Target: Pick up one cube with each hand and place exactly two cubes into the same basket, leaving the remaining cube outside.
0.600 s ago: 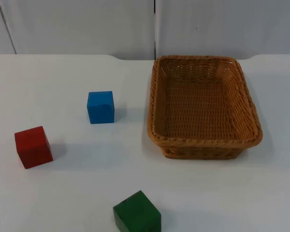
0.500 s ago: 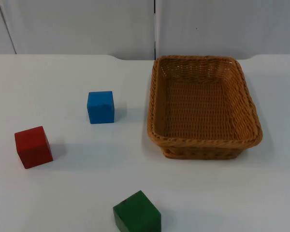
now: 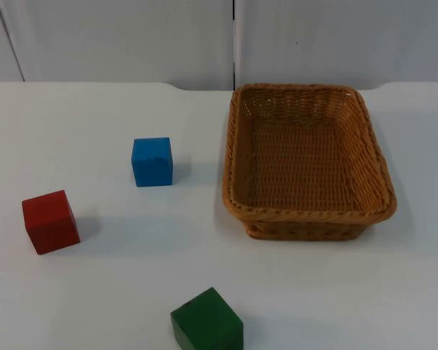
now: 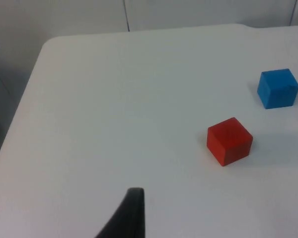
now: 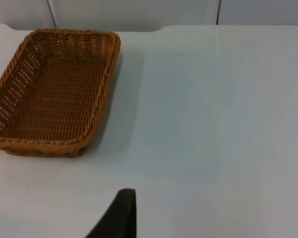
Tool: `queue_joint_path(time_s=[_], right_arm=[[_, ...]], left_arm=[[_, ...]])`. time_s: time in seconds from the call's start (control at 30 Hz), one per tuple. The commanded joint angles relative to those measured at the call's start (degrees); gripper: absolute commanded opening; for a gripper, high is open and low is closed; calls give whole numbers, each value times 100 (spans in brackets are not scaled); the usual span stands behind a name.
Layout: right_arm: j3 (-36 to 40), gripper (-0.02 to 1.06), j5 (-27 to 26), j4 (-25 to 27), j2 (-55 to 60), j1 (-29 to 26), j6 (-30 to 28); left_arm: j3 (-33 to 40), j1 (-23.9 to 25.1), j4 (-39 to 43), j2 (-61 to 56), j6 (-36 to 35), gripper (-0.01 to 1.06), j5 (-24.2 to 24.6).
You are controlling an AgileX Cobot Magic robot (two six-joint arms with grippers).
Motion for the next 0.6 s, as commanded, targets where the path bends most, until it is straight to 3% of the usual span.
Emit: queue_joint_path(time_s=[0.0, 0.57], right_arm=[[-135, 105, -180, 30, 236, -32, -64], [-895, 104, -330, 30, 1421, -32, -307]], left_arm=[[-142, 20, -83, 182, 68, 98, -54], [-306, 20, -335, 1013, 132, 98, -437]])
